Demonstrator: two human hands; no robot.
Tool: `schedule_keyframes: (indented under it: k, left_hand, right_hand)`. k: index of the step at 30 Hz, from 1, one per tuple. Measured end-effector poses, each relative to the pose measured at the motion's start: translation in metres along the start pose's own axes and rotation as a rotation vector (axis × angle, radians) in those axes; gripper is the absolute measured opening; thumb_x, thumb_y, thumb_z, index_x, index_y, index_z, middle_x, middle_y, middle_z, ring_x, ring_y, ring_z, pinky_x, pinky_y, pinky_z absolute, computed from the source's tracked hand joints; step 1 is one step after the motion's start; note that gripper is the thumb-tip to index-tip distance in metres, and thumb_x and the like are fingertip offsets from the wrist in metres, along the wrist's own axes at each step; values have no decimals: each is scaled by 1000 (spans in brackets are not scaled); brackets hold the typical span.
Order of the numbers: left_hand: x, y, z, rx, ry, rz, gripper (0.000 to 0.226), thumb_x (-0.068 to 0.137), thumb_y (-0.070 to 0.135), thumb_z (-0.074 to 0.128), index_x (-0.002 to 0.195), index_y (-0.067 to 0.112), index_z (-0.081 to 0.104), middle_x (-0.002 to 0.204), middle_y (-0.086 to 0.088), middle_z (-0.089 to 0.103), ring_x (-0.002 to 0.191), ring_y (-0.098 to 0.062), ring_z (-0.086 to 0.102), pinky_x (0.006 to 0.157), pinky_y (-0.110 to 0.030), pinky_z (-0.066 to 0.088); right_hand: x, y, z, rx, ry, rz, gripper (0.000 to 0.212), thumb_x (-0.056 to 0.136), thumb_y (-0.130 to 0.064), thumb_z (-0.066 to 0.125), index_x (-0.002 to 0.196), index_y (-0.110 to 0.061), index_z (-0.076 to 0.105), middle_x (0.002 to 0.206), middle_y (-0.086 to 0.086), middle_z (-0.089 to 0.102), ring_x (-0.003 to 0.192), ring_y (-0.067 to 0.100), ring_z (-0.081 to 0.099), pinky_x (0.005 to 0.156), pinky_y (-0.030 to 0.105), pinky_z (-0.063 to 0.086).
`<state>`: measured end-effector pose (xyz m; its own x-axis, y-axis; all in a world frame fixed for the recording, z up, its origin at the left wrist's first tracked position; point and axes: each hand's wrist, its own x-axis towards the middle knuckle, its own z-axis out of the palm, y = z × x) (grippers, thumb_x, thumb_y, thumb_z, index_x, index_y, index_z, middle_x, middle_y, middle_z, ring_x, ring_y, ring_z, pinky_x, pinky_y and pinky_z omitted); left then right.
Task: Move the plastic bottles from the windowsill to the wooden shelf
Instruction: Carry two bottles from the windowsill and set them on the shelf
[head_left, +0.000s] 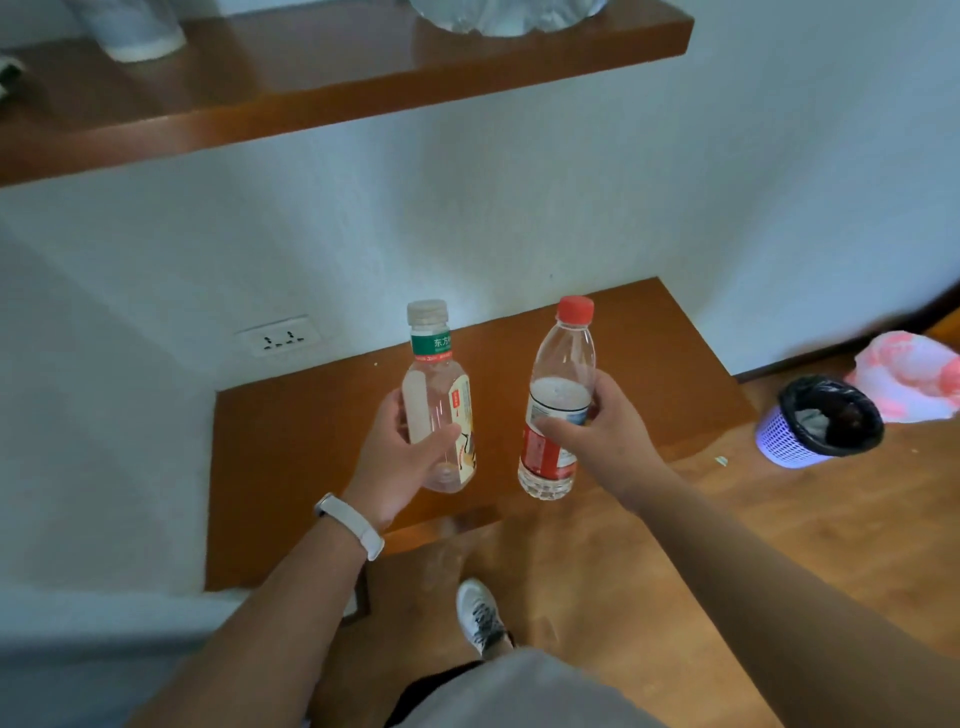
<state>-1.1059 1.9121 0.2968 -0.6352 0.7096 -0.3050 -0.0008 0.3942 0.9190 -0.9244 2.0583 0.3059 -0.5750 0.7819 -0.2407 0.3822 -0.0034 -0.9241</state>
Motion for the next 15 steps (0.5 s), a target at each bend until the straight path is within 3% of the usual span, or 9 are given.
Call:
schedule_keyframes:
  k: [3, 7, 15]
  left_hand:
    - [26, -7, -10, -11, 6, -8, 57, 86, 25, 76, 132, 32, 43, 123, 8, 61, 113, -19, 62, 93, -47, 57]
    - [55, -16, -24, -39, 30, -14, 57, 87, 20, 75, 130, 31, 40, 124, 5, 59, 116, -22, 60, 95, -49, 55]
    - [80, -43, -76, -56, 143, -11, 66, 81, 16, 79, 134, 29, 42, 119, 8, 60, 112, -15, 60, 93, -40, 55]
  right_hand:
    - [25, -11, 15, -84, -39, 5, 60, 79, -29, 80, 127, -32, 45, 108, -20, 60, 92, 1, 62, 60, 10, 44]
    - [61, -22, 38, -180, -91, -18, 65, 75, -29, 83, 128, -29, 45, 108, -17, 60, 93, 3, 62, 65, 13, 45]
    - [112, -31, 102, -229, -164, -112, 74, 71, -31, 86, 130, -24, 41, 109, -12, 59, 95, 9, 63, 70, 19, 53]
